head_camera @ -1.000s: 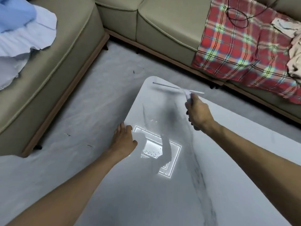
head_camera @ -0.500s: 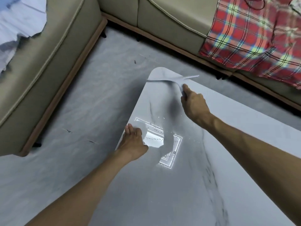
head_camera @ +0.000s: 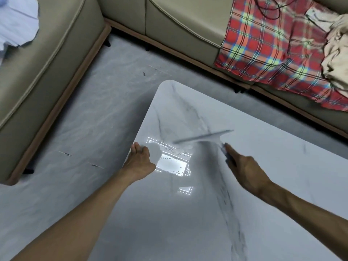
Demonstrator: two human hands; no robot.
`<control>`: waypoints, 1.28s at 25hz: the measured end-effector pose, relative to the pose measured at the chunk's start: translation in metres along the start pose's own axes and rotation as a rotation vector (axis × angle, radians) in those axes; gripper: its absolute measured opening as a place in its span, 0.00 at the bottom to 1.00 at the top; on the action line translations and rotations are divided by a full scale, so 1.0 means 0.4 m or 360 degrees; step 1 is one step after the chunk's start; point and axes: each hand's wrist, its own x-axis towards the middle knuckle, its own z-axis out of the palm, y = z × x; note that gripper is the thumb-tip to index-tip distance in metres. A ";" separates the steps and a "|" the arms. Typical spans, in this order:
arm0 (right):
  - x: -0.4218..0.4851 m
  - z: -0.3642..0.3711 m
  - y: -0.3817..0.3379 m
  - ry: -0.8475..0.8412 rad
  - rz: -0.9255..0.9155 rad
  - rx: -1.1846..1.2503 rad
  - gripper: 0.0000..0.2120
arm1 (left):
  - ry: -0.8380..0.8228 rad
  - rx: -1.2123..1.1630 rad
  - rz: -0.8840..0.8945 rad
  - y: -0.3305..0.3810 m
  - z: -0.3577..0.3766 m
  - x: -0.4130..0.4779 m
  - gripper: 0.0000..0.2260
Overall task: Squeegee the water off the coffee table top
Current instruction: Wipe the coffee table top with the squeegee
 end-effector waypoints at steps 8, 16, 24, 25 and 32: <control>0.257 -0.055 -0.110 0.0137 0.0579 0.0586 0.09 | 0.0011 0.0115 -0.0023 -0.001 0.023 0.006 0.28; -0.026 0.125 -0.027 0.0019 0.0277 0.0111 0.28 | -0.0012 0.0090 -0.0063 0.005 0.021 -0.004 0.26; 0.111 0.005 -0.152 0.0124 0.0213 0.0257 0.21 | 0.0263 -0.0281 -0.0021 -0.028 -0.005 -0.052 0.17; 0.180 -0.008 -0.193 0.0141 0.0285 0.0352 0.20 | 0.0317 -0.0367 -0.0045 -0.043 -0.013 -0.061 0.16; 0.296 0.067 -0.365 0.0123 0.0232 0.0279 0.25 | 0.0348 -0.0400 -0.0055 -0.134 -0.005 -0.113 0.18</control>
